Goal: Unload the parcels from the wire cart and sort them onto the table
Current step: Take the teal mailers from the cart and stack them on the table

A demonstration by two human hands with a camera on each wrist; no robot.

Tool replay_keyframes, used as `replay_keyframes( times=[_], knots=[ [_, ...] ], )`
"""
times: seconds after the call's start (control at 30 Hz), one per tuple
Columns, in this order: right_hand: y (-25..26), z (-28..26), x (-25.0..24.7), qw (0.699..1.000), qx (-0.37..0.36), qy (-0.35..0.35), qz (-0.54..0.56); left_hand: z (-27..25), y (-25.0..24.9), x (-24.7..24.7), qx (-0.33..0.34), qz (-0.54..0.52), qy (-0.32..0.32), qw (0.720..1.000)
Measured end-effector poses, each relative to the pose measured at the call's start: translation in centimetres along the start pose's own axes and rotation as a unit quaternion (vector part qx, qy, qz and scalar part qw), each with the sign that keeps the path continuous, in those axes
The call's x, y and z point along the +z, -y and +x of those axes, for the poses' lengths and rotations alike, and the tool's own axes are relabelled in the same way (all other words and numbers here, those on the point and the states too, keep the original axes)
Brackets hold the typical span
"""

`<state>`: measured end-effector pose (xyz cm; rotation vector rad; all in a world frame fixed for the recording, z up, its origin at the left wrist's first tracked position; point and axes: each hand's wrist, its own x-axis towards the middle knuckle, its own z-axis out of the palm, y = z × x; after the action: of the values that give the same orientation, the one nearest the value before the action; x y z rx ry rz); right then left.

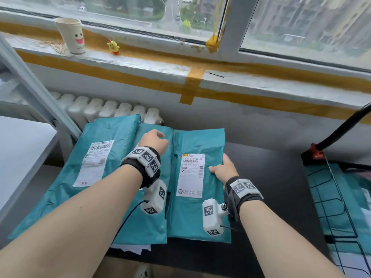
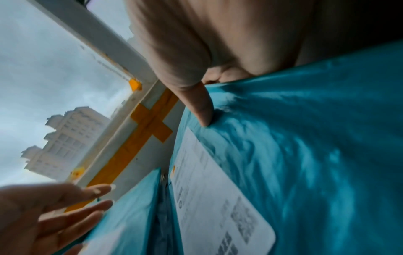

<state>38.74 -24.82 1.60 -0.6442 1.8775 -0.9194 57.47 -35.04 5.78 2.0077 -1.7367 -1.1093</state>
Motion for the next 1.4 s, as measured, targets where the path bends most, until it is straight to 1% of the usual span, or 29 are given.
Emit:
replay_keyframes(
  times=[0.1,0.17,0.2,0.23,0.3,0.37,0.4,0.43,0.5,0.53,0.67,0.77,0.87,0.93,1.03,1.1,1.17,1.27,1.4],
  knots=[
    [-0.4,0.5,1.8,0.997,0.018,0.035,-0.061,0.3,0.6,0.1,-0.016,0.022,0.010,1.000],
    [-0.4,0.5,2.5,0.986,0.041,0.058,-0.152,0.3,0.8,0.3,-0.018,0.035,0.021,0.999],
    [-0.3,0.4,2.8,0.975,0.048,0.059,-0.208,0.2,0.9,0.4,-0.020,0.042,0.025,0.999],
    [-0.2,0.3,2.8,0.963,0.049,0.050,-0.261,0.2,0.9,0.5,-0.022,0.047,0.027,0.998],
    [0.2,0.3,2.6,0.939,0.040,-0.004,-0.342,0.1,0.9,0.4,-0.016,0.043,0.027,0.999],
    [0.7,0.6,2.0,0.935,0.030,-0.062,-0.349,0.2,0.9,0.0,-0.004,0.024,0.018,1.000],
    [0.9,0.9,1.8,0.937,0.038,-0.062,-0.342,0.1,0.9,-0.2,0.003,0.013,0.009,1.000],
    [1.2,1.1,1.7,0.939,0.052,-0.034,-0.337,0.0,0.9,-0.6,0.011,0.001,-0.004,1.000],
    [1.7,1.3,1.9,0.939,0.076,0.046,-0.332,-0.2,0.8,-1.5,0.024,-0.021,-0.030,0.999],
    [2.0,1.4,2.2,0.937,0.076,0.059,-0.334,-0.4,0.9,-2.1,0.027,-0.033,-0.042,0.998],
    [3.7,0.8,2.8,0.944,0.056,0.003,-0.325,-0.6,1.5,-4.9,0.028,-0.065,-0.099,0.993],
    [5.2,0.0,2.9,0.933,0.032,0.026,-0.357,-0.7,2.0,-6.7,0.027,-0.077,-0.114,0.990],
    [6.6,-1.0,2.9,0.930,-0.001,0.039,-0.366,-1.0,2.3,-7.8,0.030,-0.089,-0.096,0.991],
    [7.4,-1.9,2.9,0.936,-0.020,0.030,-0.350,-1.5,2.1,-8.1,0.043,-0.088,-0.075,0.992],
    [8.3,-3.6,2.5,0.949,-0.046,0.004,-0.312,-2.4,0.9,-7.9,0.077,-0.070,-0.047,0.993],
    [8.8,-5.0,1.9,0.956,-0.064,-0.022,-0.286,-3.1,-0.5,-7.3,0.116,-0.056,-0.024,0.991],
    [8.9,-6.6,1.0,0.958,-0.082,-0.046,-0.270,-4.0,-2.4,-6.2,0.161,-0.027,0.003,0.987],
    [8.1,-9.4,-1.0,0.958,-0.090,-0.082,-0.260,-5.8,-5.5,-3.4,0.224,0.005,0.045,0.974],
    [5.6,-13.2,-5.5,0.955,-0.062,-0.135,-0.256,-9.8,-9.1,1.9,0.280,0.025,0.127,0.951]
  ],
)
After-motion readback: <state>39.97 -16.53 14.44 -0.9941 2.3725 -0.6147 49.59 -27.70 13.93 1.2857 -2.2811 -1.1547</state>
